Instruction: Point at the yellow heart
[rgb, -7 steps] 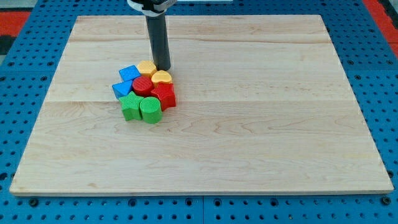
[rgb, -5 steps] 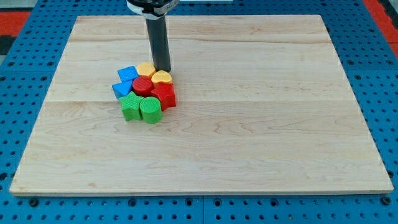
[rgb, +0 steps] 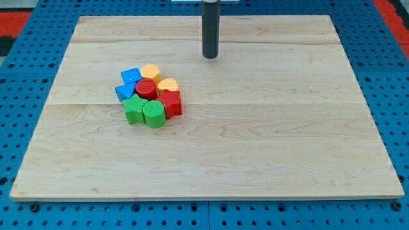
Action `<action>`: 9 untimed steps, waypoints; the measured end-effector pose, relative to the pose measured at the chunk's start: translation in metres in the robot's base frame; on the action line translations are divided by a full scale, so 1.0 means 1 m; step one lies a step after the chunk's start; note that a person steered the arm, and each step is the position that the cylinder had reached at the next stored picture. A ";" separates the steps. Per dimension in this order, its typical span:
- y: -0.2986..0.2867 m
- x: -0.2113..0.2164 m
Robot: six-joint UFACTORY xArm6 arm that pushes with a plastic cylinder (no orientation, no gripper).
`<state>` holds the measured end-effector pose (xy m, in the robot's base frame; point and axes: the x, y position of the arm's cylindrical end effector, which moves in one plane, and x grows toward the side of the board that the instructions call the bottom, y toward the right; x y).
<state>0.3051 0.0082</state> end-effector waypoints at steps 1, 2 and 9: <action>-0.019 0.000; -0.042 0.000; -0.071 0.069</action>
